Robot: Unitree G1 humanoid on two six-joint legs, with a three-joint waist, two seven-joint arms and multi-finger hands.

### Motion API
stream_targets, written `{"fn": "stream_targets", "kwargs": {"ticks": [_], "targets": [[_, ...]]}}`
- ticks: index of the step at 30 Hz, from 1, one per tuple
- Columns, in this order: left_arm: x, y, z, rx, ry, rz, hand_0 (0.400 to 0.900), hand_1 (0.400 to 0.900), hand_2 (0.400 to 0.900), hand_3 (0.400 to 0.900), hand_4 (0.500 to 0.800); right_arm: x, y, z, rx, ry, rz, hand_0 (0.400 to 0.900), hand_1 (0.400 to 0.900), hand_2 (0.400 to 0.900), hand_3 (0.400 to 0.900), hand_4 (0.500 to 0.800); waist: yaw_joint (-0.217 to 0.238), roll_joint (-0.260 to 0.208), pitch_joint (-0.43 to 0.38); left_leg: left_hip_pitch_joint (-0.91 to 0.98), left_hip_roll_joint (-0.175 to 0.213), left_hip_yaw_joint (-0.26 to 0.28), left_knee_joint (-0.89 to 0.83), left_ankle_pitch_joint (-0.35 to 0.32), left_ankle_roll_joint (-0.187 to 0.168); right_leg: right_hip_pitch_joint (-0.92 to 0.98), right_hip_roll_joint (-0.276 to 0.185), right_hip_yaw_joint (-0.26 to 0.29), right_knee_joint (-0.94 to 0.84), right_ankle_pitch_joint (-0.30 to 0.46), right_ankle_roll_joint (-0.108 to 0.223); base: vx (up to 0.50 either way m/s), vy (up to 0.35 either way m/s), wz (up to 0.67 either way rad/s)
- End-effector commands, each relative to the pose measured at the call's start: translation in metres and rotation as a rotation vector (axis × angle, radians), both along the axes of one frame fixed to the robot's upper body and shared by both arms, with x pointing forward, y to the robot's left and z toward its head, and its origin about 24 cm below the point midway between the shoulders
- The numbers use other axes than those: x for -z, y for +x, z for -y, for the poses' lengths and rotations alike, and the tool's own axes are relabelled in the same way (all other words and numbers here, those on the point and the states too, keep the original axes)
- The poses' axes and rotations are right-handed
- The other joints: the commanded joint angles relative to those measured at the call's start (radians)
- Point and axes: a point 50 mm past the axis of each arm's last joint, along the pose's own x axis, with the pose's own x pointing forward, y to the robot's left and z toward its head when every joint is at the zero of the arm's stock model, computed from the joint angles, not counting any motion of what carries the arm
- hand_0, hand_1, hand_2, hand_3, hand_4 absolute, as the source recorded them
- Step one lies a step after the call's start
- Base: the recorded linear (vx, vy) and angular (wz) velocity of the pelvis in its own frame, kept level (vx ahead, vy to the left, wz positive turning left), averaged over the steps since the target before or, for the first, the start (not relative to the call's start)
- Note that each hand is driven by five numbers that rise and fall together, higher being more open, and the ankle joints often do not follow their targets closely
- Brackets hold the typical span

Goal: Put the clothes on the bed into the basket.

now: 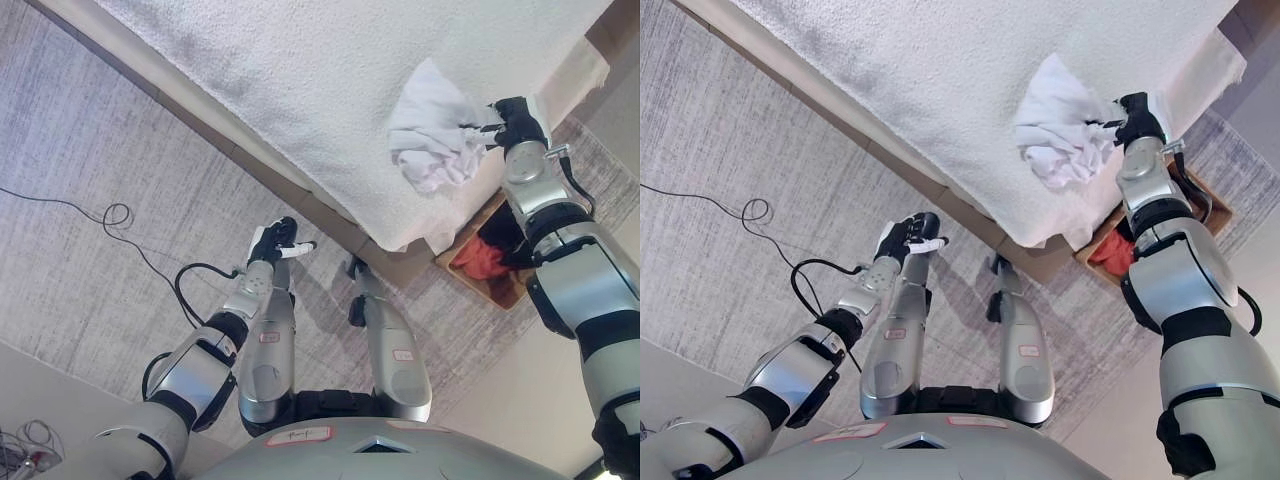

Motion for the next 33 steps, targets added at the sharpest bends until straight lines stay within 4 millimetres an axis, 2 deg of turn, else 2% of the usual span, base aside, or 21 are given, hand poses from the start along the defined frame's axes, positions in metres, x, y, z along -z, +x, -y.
{"fn": "stream_targets", "kwargs": {"ticks": [1,9,10,11,13,14,17,18,24,29,33], "targets": [[-0.005,0.005,0.005,-0.014,-0.005,0.037,0.9,0.9,0.9,0.9,0.8,-0.009,0.011,-0.029,-0.081,0.091,0.074,0.4,0.4,0.4,0.4,0.5,0.015,-0.043,-0.022,0.101,0.003,0.068,0.025,-0.109,0.024,-0.019,-0.098,0.068,0.108,-0.03,0.057,0.0,0.0,0.0],[0.004,-0.005,-0.003,-0.042,-0.009,0.007,0.9,0.9,0.9,0.9,0.8,0.018,-0.004,-0.021,-0.054,0.187,0.085,0.4,0.4,0.4,0.4,0.5,-0.021,-0.058,-0.075,0.166,0.0,0.087,0.001,-0.122,0.029,0.04,-0.102,0.078,0.083,-0.02,0.069,0.03,0.021,-0.1],[0.005,-0.007,-0.003,-0.029,-0.008,0.008,0.9,0.9,0.9,0.9,0.8,0.029,-0.012,-0.016,-0.039,0.222,0.092,0.4,0.4,0.4,0.4,0.5,-0.036,-0.062,-0.1,0.191,0.0,0.096,-0.01,-0.127,0.032,0.059,-0.105,0.087,0.073,-0.016,0.074,0.04,0.05,-0.26],[0.005,-0.008,-0.003,-0.029,-0.008,0.007,0.9,0.9,0.9,0.9,0.8,0.029,-0.012,-0.016,-0.039,0.222,0.091,0.4,0.4,0.4,0.4,0.5,-0.035,-0.063,-0.099,0.193,0.0,0.097,-0.011,-0.127,0.033,0.06,-0.104,0.087,0.073,-0.016,0.074,0.05,0.058,-0.28],[0.007,-0.013,-0.004,-0.003,-0.003,0.011,0.9,0.9,0.9,0.9,0.8,0.053,-0.03,-0.003,0.005,0.266,0.078,0.4,0.4,0.4,0.4,0.5,-0.063,-0.062,-0.141,0.237,-0.004,0.116,-0.033,-0.136,0.04,0.094,-0.107,0.098,0.056,-0.008,0.084,0.06,0.065,-0.31],[0.008,-0.013,-0.004,-0.003,-0.003,0.01,0.9,0.9,0.9,0.9,0.8,0.053,-0.03,-0.003,0.005,0.266,0.077,0.4,0.4,0.4,0.4,0.5,-0.062,-0.062,-0.141,0.239,-0.004,0.117,-0.034,-0.136,0.04,0.095,-0.107,0.098,0.055,-0.008,0.084,0.06,0.072,-0.34],[0.009,-0.019,-0.004,0.025,-0.002,0.012,0.9,0.9,0.9,0.9,0.8,0.075,-0.054,0.019,0.075,0.281,0.045,0.4,0.4,0.4,0.4,0.5,-0.091,-0.062,-0.189,0.292,-0.007,0.144,-0.047,-0.154,0.048,0.135,-0.107,0.118,0.043,-0.008,0.091,0.07,0.059,-0.35],[0.011,-0.024,-0.008,0.033,-0.003,0.005,0.9,0.9,0.9,0.9,0.8,0.09,-0.071,0.032,0.117,0.282,0.0,0.4,0.4,0.4,0.4,0.5,-0.107,-0.061,-0.22,0.321,-0.009,0.157,-0.048,-0.166,0.053,0.16,-0.107,0.126,0.035,-0.007,0.097,0.1,0.051,-0.36],[0.02,-0.036,-0.02,0.044,0.007,-0.042,0.9,0.9,0.9,0.9,0.8,0.115,-0.11,0.072,0.258,0.281,-0.111,0.4,0.4,0.4,0.4,0.5,-0.137,-0.064,-0.289,0.382,-0.008,0.199,-0.048,-0.196,0.054,0.213,-0.105,0.155,0.005,0.0,0.106,0.04,0.012,-0.26],[0.031,-0.049,-0.032,0.021,0.006,-0.098,0.9,0.9,0.9,0.9,0.8,0.121,-0.143,0.111,0.436,0.304,-0.151,0.4,0.4,0.4,0.4,0.5,-0.159,-0.059,-0.344,0.421,-0.001,0.24,-0.048,-0.213,0.051,0.239,-0.1,0.19,-0.015,0.005,0.11,0.01,-0.013,-0.3],[0.033,-0.053,-0.031,0.027,-0.008,-0.108,0.9,0.9,0.9,0.9,0.8,0.121,-0.17,0.139,0.599,0.325,-0.149,0.4,0.4,0.4,0.4,0.5,-0.166,-0.047,-0.369,0.428,0.0,0.25,-0.048,-0.217,0.05,0.251,-0.1,0.191,-0.03,0.01,0.113,0.0,-0.008,-0.09]]}}
